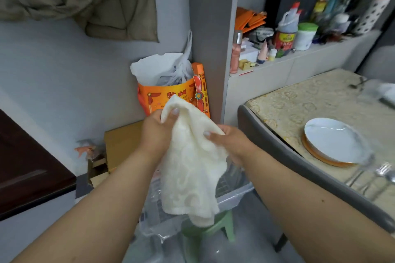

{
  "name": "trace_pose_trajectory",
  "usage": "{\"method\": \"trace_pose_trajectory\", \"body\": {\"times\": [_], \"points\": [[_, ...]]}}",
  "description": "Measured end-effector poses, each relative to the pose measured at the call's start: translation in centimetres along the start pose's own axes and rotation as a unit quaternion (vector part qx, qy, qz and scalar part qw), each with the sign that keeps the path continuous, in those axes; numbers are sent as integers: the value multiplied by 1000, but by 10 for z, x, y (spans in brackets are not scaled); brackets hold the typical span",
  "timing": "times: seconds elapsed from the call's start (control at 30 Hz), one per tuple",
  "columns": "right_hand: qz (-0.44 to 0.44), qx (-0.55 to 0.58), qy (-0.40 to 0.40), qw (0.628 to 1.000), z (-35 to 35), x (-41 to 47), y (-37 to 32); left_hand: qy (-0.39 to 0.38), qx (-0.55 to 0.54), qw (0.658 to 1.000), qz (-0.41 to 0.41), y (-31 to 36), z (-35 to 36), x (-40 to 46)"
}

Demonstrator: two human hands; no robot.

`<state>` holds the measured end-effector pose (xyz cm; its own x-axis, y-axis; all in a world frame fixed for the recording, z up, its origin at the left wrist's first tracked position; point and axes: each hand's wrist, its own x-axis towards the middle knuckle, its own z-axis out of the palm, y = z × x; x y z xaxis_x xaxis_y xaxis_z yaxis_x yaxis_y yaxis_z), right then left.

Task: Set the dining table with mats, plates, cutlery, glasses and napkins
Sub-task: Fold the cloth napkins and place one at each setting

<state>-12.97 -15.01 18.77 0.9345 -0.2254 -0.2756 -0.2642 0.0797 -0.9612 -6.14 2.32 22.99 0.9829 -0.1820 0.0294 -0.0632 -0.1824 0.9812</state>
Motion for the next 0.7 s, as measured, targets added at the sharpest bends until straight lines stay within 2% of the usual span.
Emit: {"method": "trace_pose_trajectory", "body": {"times": [0.13, 0.23, 0.33, 0.43, 0.6, 0.7], "points": [[-12, 122, 78, 989, -8, -29, -25, -14, 5, 1000, 13, 13, 3, -16], [-36, 157, 123, 979, -14, -54, -37, -119, -84, 989, -17, 27, 17, -36], [-47, 204, 164, 964, -31, -85, -45, -201, -97, 974, -34, 49, 39, -60], [-49, 219, 194, 955, -58, -114, -47, -217, -110, 970, -15, 73, 65, -80], [-67, 291, 197, 934, -105, -172, -44, -237, -106, 966, -15, 117, 110, -116], [-66, 235, 230, 942, -129, -205, -37, -242, -129, 961, -46, 137, 145, -131]]}}
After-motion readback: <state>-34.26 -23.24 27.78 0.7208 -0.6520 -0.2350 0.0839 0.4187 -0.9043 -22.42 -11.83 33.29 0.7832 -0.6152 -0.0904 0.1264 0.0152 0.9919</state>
